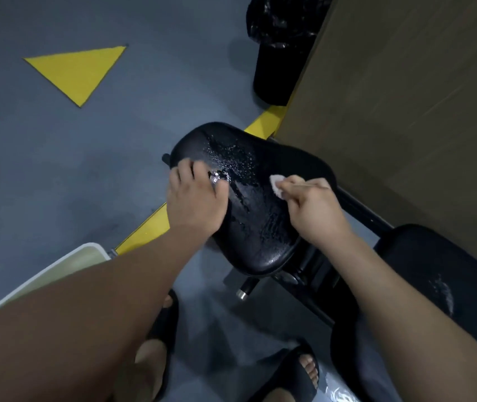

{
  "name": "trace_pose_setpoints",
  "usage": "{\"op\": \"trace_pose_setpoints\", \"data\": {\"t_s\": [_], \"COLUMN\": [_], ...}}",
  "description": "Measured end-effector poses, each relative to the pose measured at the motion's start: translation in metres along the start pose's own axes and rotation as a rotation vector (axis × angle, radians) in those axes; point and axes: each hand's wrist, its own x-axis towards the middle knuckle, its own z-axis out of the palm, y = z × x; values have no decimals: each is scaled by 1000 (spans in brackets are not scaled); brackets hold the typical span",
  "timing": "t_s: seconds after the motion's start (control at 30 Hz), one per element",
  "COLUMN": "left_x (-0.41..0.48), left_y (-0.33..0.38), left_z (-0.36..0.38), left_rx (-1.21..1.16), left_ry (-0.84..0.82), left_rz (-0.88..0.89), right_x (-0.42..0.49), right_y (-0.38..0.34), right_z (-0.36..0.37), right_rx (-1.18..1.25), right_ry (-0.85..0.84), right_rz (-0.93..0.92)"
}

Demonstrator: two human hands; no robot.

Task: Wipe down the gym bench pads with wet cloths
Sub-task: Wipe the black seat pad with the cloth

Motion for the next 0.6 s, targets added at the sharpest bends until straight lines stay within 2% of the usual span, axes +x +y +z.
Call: {"op": "trace_pose_setpoints", "data": {"t_s": [0.13, 0.23, 0.33, 0.5, 0.6], "left_x": [33, 44, 48, 48, 48], "left_y": [-30, -40, -44, -44, -44], "left_z": [5, 19, 28, 30, 34], "left_rx": [-102, -238, -217, -182, -159], "left_ry": [63, -15, -26, 1, 36], "left_rz": [-6, -8, 32, 38, 46], "right_x": [30, -3, -11, 69, 63], "right_y": [-3, -30, -28, 14, -9], "right_z": [12, 12, 10, 25, 33], "right_rx": [-29, -26, -23, -136, -97], "right_ry": [-21, 0, -29, -7, 16], "right_rz": [104, 40, -91, 126, 102]}}
